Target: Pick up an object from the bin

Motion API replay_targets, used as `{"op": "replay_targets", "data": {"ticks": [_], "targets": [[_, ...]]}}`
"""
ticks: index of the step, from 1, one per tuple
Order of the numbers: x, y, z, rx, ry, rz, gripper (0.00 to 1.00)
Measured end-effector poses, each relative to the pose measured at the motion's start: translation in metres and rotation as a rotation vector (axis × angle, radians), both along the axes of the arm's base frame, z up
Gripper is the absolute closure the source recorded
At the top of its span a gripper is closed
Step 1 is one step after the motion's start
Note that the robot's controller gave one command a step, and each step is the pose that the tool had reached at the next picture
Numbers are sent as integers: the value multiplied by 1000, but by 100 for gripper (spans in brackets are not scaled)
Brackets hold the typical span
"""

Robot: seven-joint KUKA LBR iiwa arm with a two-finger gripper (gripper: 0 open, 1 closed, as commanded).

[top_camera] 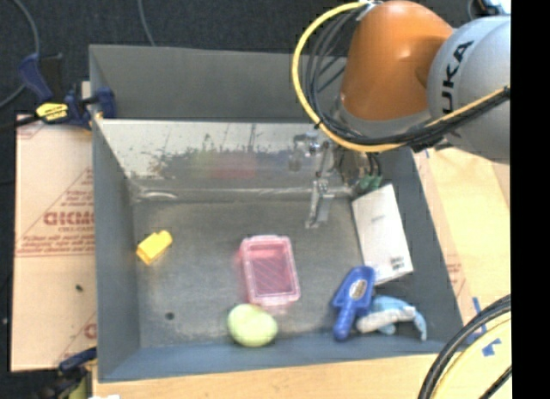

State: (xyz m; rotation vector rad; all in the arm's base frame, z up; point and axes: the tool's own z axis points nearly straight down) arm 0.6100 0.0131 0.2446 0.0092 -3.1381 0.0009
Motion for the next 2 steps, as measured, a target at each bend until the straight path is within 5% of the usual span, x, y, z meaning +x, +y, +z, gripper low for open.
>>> {"op": "replay_targets", "data": {"ticks": [1,2], "targets": [[1,0,5,0,-9,0,0],[-9,5,-61,0,-7,170,0]]}}
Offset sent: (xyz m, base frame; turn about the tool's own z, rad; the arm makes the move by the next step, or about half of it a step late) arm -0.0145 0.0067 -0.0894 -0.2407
